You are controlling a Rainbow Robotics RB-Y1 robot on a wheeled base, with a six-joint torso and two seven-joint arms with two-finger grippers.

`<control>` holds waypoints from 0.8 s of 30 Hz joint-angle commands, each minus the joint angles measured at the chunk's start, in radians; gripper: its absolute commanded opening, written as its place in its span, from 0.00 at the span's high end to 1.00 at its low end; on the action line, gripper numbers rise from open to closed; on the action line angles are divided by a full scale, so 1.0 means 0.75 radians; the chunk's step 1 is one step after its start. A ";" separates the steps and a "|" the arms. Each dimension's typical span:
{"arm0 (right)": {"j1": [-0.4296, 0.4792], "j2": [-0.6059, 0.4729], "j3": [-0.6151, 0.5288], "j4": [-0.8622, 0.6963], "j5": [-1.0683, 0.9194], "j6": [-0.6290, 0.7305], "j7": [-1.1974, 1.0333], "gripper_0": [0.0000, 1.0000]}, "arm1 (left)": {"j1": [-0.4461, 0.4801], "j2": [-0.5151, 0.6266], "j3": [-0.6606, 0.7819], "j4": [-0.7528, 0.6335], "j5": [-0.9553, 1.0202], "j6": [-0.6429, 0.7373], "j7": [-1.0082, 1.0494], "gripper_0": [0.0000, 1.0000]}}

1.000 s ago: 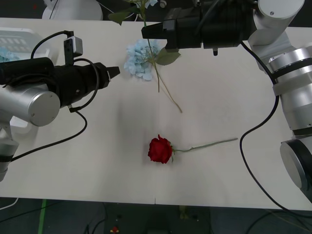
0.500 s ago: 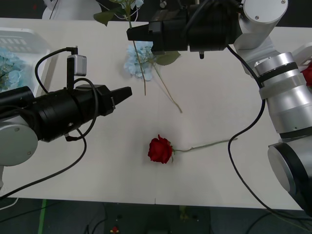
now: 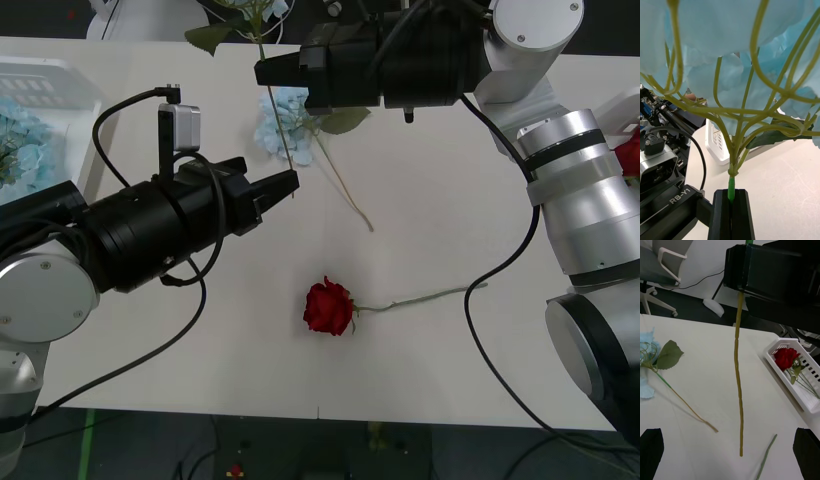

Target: Put the red flowers into the right box and the blue flowers into the left box

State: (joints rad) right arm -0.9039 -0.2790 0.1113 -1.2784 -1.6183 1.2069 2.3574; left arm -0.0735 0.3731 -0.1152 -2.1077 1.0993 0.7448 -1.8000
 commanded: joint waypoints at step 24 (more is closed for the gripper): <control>0.011 0.026 0.015 -0.056 -0.025 -0.014 0.035 1.00 | -0.233 -0.209 -0.053 0.243 -0.071 -0.020 -0.003 1.00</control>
State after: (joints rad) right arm -0.8973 -0.2789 0.1153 -1.2785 -1.6193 1.2064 2.3574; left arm -0.2217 0.2384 -0.1349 -1.9132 1.0548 0.7444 -1.8000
